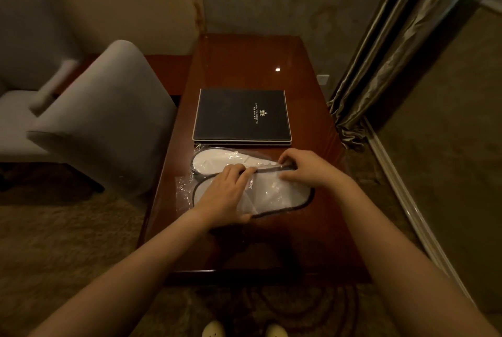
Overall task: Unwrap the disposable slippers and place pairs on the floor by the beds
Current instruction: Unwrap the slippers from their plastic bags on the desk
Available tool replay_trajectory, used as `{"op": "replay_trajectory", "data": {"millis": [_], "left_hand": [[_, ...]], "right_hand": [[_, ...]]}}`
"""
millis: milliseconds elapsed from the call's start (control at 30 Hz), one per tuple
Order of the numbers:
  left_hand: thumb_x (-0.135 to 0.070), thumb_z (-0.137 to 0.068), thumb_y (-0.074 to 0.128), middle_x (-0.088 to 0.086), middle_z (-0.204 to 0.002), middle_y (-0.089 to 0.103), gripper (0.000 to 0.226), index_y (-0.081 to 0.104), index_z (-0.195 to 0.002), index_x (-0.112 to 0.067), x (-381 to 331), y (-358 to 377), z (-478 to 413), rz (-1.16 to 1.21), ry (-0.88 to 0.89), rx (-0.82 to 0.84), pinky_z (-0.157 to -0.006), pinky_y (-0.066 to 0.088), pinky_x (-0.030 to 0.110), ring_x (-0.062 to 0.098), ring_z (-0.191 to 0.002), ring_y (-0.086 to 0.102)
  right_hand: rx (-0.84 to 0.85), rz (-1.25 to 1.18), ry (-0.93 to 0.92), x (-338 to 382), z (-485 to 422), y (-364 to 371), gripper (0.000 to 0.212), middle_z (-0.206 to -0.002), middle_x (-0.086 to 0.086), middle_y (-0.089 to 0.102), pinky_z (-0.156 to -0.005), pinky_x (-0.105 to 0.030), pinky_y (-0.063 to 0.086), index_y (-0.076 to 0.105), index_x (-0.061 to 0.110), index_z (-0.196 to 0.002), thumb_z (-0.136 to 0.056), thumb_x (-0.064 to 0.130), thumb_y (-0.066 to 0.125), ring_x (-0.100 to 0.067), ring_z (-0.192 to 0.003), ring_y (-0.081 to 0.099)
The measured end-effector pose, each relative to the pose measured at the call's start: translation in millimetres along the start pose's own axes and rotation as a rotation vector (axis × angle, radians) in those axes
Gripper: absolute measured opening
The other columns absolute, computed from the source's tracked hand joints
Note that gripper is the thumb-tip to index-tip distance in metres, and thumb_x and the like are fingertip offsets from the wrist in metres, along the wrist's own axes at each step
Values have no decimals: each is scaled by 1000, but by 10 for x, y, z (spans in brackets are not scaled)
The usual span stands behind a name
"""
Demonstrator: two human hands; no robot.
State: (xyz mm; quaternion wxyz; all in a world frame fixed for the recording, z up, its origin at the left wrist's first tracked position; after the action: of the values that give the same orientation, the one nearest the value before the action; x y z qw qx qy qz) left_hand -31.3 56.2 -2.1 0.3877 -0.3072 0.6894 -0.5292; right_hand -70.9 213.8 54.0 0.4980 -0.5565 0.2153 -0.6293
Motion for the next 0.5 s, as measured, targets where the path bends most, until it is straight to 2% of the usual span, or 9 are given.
{"op": "replay_trajectory", "data": {"millis": [100,233,400,467,500], "left_hand": [[-55,-66,69,8,-140,37,99,24,-144,-15,20,-5,-9,31,-27,8,-108,35,35,24,-128,35],[-54,-81,56,6,-149,33,83,23,-147,-16,175,-87,126,87,-29,11,-111,32,38,22,-136,32],[-35,-92,50,2,-153,31,59,28,-145,-20,373,-117,236,183,-117,37,-113,29,34,17,-139,30],[-19,-92,52,6,-145,44,48,42,-139,-17,330,-204,219,169,-95,-33,-106,39,36,21,-132,42],[-11,-89,57,11,-136,55,43,53,-132,-14,282,-269,203,135,-67,-99,-97,49,39,25,-123,53]], "right_hand": [[-28,20,-45,162,-74,91,29,-118,-4,60,-84,-28,47,58,18,-114,-86,23,61,-17,-104,56],[-59,-125,-128,203,-32,-5,24,-115,-5,63,-87,-25,42,64,13,-112,-89,20,57,-14,-104,56],[-115,-206,-168,160,68,-335,20,-99,3,61,-67,-14,41,66,19,-107,-92,22,53,-1,-81,53],[-99,-178,-158,136,70,-396,19,-97,5,59,-65,-14,39,65,21,-106,-92,24,52,-1,-81,52],[-85,-156,-148,122,70,-400,19,-97,6,58,-64,-14,38,65,21,-106,-92,25,52,-3,-83,53]]}}
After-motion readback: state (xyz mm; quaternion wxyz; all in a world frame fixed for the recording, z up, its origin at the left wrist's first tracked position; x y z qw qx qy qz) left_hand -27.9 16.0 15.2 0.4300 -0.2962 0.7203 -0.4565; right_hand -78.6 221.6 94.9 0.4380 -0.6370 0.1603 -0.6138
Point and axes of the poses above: each hand's wrist, its own z-axis away from the middle knuckle, its own y-axis out of the palm, x = y × z, the point moved 7 cm from there along -z, towards the middle knuckle
